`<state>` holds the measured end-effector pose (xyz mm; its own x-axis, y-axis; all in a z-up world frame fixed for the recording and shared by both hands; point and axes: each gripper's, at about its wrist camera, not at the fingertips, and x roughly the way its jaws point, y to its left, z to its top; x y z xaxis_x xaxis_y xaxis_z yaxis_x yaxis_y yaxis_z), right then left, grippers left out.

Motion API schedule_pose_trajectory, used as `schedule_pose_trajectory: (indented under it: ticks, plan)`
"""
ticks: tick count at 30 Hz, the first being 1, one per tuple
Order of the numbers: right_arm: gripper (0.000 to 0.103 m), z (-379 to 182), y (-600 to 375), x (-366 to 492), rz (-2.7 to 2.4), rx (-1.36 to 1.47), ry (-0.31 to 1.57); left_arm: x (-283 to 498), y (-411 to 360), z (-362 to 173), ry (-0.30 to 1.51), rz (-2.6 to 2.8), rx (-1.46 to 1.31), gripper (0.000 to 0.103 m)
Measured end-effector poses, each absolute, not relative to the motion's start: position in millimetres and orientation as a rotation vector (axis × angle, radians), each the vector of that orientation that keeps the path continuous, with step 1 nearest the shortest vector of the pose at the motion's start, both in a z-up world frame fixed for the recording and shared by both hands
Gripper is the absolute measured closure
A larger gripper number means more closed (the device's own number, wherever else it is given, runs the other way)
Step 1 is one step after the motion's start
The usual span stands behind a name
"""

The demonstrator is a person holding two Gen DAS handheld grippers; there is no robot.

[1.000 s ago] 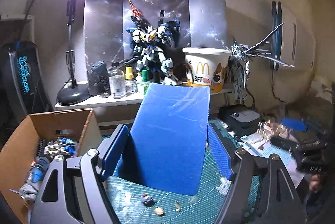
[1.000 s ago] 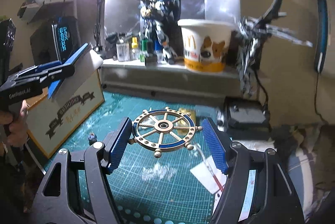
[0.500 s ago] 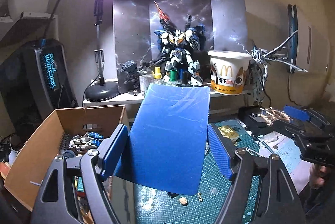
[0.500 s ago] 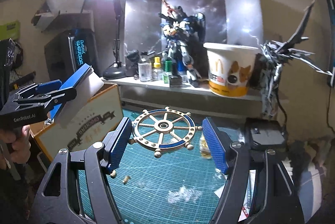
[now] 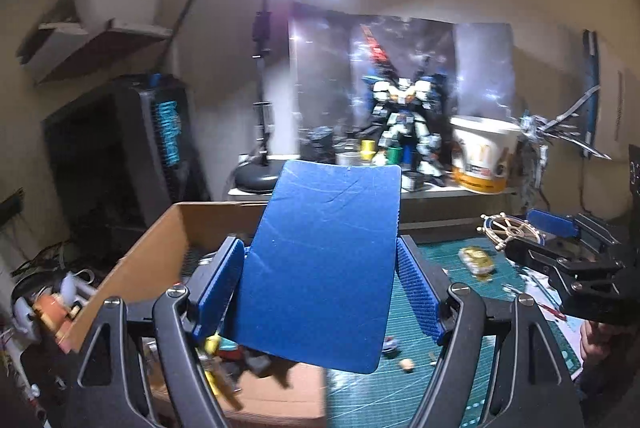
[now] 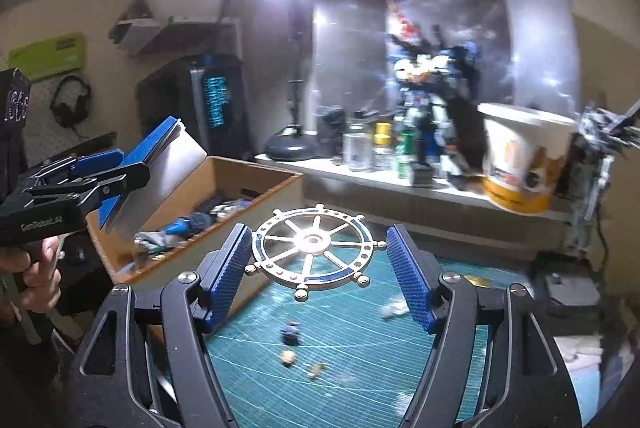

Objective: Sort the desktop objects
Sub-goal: 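Lift the notebook and ship's wheel and carry both toward the box, then lower the notebook and ship's wheel into the cardboard box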

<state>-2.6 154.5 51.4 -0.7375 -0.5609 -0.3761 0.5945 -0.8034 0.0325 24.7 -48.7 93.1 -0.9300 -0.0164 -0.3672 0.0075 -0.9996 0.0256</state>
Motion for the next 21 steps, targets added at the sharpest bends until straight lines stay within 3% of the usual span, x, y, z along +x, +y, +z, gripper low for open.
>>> schedule_pose_trajectory:
  ticks: [14, 21]
  plan:
    - [0.036, 43.3, 65.6, -9.9, -2.234, 0.505, 0.184, 51.8, -141.7, 87.9, 0.06, -2.828, 0.608, 0.026]
    - [0.036, 37.2, 1.1, -36.9, -2.132, 0.563, 0.258, 20.3, -170.1, 78.1, 0.024, -2.761, 0.732, 0.026]
